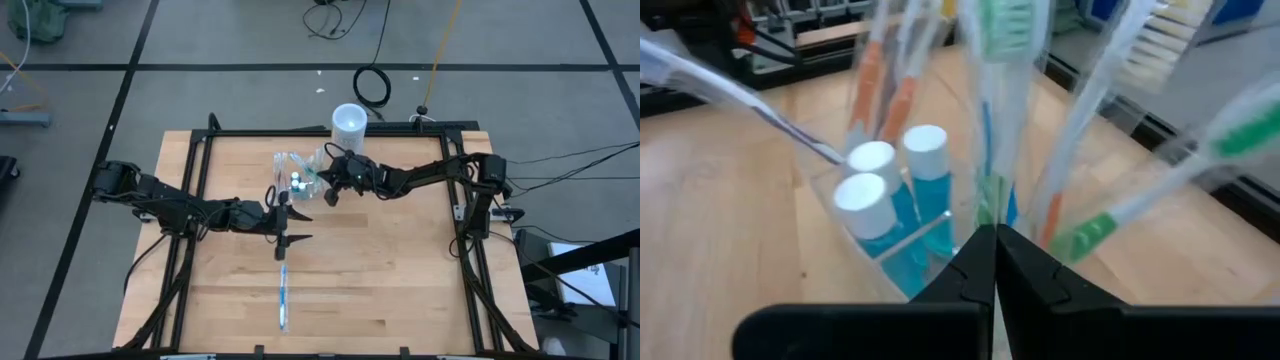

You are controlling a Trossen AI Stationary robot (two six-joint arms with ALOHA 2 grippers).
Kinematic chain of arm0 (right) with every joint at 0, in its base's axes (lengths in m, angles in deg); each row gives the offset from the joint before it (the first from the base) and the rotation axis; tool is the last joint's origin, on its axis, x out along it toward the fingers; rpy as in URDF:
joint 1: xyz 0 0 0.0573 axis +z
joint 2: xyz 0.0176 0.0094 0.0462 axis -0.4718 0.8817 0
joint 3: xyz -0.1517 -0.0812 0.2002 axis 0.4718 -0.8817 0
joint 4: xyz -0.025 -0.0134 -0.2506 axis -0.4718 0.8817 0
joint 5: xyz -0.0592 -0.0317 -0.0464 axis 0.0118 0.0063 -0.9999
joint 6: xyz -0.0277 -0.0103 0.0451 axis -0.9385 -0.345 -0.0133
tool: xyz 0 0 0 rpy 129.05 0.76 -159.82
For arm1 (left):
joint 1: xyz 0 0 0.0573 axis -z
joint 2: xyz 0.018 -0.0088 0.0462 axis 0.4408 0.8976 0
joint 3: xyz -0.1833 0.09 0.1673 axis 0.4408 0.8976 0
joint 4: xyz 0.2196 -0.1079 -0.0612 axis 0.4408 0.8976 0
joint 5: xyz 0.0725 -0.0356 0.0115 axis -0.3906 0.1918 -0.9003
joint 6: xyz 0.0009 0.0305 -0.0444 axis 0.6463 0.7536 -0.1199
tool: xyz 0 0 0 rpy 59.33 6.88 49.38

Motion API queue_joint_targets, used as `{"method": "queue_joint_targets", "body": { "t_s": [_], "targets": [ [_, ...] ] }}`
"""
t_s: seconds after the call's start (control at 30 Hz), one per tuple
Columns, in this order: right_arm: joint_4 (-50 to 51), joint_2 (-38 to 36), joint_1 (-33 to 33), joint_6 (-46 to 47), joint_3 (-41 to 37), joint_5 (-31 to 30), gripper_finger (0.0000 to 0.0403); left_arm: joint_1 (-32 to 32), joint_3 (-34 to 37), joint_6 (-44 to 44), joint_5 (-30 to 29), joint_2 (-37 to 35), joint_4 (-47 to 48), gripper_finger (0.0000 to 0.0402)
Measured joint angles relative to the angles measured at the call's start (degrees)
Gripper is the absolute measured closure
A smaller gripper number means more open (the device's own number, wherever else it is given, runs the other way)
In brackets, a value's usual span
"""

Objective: Pick & Place toothbrushing station
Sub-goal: Put the green toothbrush into the transparent organizer, then put the blue toothbrush into the transparent organizer

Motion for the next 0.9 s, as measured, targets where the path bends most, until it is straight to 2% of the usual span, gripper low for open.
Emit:
{"method": "queue_joint_targets", "body": {
  "t_s": [0.37,0.53,0.67,0.73,0.83,0.9],
  "targets": [
    [2.55,-1.50,0.95,-2.27,-0.04,0.16,0.0393,0.11,0.01,-5.63,0.02,0.00,0.17,0.0190],
    [3.41,-2.16,1.74,-3.49,-0.06,0.15,0.0364,0.11,0.02,-7.50,0.02,-0.02,1.09,0.0190],
    [3.73,-3.10,1.77,-3.73,-0.09,0.09,0.0332,0.82,0.02,-12.60,0.14,-0.02,1.99,0.0190],
    [3.86,-3.82,1.77,-3.73,-0.13,0.00,0.0318,1.91,-0.11,-13.88,1.80,-0.02,2.17,0.0190],
    [6.14,-5.14,1.77,-3.75,-0.13,-0.02,0.0303,4.97,-3.11,-12.75,2.38,0.00,4.82,0.0190],
    [7.49,-6.13,1.75,-3.77,-0.13,-0.02,0.0295,7.41,-7.25,-12.14,1.03,-0.04,11.71,0.0190]
  ]
}}
